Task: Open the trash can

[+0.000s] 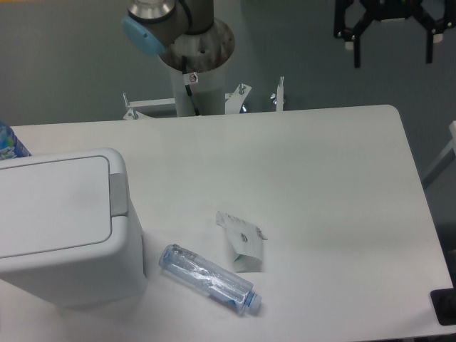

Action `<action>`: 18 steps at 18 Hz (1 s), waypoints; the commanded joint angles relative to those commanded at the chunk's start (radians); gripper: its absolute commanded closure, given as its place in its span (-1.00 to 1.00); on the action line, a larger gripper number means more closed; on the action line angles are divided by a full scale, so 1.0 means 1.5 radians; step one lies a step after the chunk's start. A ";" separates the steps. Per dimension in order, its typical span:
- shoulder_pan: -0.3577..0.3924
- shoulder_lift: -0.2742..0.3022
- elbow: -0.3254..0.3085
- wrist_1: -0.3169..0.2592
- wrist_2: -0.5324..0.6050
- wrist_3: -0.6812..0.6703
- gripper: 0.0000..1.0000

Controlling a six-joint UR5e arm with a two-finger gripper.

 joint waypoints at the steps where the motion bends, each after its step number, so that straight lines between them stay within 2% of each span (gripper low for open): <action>1: 0.000 -0.001 0.000 0.000 0.000 -0.007 -1.00; 5: 0.000 -0.003 0.004 0.001 0.001 -0.021 -1.00; 12: -0.002 0.001 -0.012 0.015 0.001 -0.028 -1.00; 16: -0.022 0.001 -0.016 0.015 -0.001 -0.110 -1.00; 18: -0.039 -0.001 -0.021 0.029 0.000 -0.151 -1.00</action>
